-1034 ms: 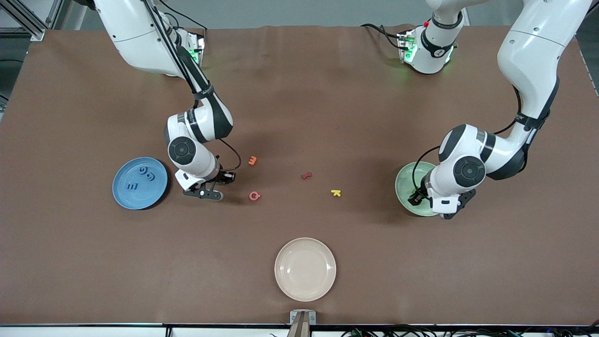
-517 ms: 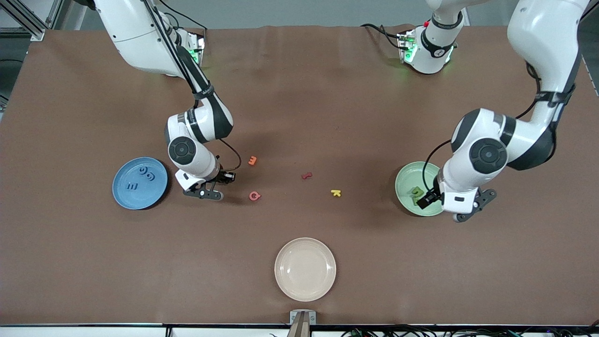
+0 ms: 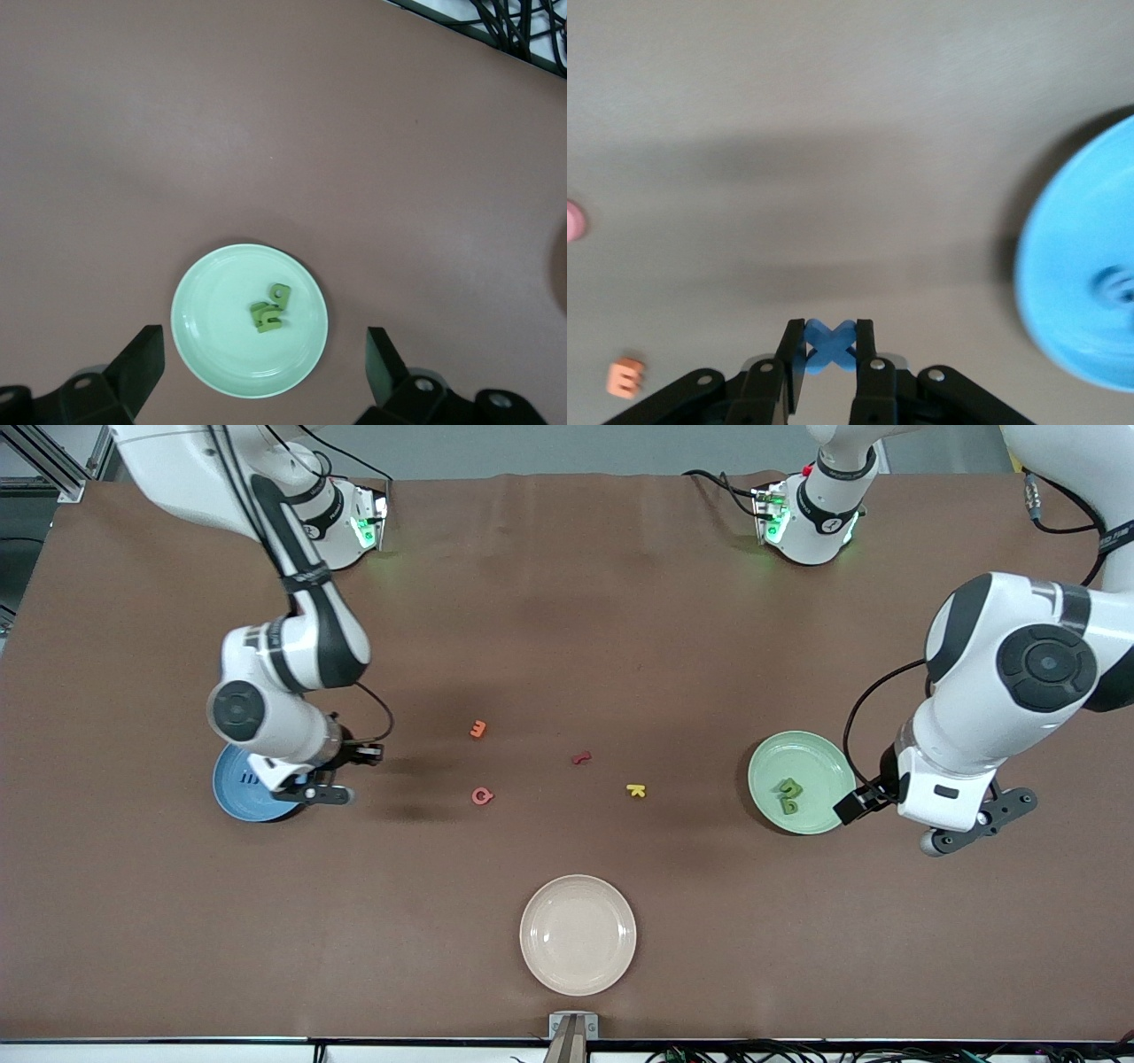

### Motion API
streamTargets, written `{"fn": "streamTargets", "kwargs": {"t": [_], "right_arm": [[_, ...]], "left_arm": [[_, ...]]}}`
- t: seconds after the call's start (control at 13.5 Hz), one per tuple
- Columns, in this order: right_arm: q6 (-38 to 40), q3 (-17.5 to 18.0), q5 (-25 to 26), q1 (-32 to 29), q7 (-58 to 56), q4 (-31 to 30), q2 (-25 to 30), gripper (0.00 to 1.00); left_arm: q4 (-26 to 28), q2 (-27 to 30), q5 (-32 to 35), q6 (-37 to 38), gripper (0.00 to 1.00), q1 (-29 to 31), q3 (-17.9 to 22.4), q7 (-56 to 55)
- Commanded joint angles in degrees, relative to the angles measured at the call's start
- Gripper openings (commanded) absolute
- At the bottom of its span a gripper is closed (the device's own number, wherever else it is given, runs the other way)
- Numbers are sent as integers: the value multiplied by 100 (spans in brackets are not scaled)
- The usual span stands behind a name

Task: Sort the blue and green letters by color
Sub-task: 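Drop the X on the blue plate while the left gripper returns to rest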

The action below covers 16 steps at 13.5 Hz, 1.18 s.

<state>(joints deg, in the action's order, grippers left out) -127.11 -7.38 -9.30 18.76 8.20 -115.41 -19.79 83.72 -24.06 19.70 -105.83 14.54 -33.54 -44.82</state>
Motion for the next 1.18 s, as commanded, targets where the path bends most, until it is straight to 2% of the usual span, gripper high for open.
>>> {"fn": "streamTargets", "kwargs": {"t": [0.0,0.22,0.44,0.59,0.74,0.96,1.11], "right_arm": [[-25,88,94,-582,-782,-254,221,14],[-112,88,429,-1259,-1591,-219,160,14],[-515,88,482,-1673,-2259,-184,-50,14],[-762,88,561,-1805,-2410,-123,-235,14],[-772,97,561,-1850,-2515,53,-472,14],[-798,106,552,-1868,-2525,220,-736,14],[-868,106,535,-1850,-2516,299,-877,14]], "left_arm": [[-250,129,-133,326,100,330,-126,710],[-259,243,-133,492,100,365,-109,1116],[-364,331,-142,502,100,505,-82,1677],[-373,375,-142,502,100,647,-126,2072],[-356,655,-150,528,100,656,-100,2250],[-365,805,-159,976,100,638,-135,2381],[-347,1086,-578,985,100,612,-56,2601]]}}
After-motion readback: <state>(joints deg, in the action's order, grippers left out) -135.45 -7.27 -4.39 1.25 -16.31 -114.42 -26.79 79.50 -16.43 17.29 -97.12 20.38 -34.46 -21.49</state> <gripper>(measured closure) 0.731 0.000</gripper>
